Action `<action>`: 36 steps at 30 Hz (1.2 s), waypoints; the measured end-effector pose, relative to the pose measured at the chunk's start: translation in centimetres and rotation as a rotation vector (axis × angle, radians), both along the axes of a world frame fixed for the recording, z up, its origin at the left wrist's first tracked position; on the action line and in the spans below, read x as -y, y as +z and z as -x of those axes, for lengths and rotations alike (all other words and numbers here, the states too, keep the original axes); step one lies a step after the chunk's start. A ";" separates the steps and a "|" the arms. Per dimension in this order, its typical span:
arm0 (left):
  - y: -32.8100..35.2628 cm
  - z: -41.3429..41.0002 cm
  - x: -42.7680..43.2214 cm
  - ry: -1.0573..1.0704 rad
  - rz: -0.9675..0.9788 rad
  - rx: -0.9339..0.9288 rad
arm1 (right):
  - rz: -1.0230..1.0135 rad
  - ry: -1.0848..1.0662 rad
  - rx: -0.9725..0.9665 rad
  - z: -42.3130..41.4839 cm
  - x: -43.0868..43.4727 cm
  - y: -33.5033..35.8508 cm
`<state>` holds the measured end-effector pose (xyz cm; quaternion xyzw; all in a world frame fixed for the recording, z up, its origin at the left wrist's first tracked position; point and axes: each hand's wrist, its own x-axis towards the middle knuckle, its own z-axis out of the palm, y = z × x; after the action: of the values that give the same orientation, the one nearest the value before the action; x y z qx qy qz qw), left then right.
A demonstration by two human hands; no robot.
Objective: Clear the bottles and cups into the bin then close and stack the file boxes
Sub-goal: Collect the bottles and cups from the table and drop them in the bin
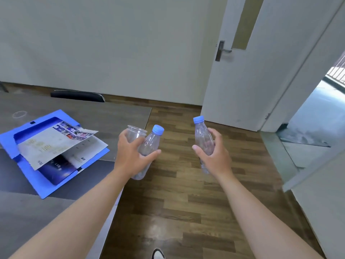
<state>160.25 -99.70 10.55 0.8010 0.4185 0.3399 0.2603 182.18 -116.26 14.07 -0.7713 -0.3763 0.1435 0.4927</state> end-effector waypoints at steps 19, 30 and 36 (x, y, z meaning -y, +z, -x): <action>0.8 -17.0 -33.7 0.170 0.038 -0.008 | -0.007 0.199 -0.039 -18.2 -38.5 0.1; 2.6 -27.5 -49.6 0.429 -0.010 -0.004 | 0.023 0.417 -0.060 -32.1 -60.2 -0.5; 2.4 -28.9 -57.3 0.573 -0.062 -0.034 | 0.023 0.549 -0.066 -34.6 -71.3 -0.6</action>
<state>189.17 -42.40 12.92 0.6631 0.6215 0.3990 0.1219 216.79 -44.95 13.51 -0.6411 -0.5531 0.3011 0.4386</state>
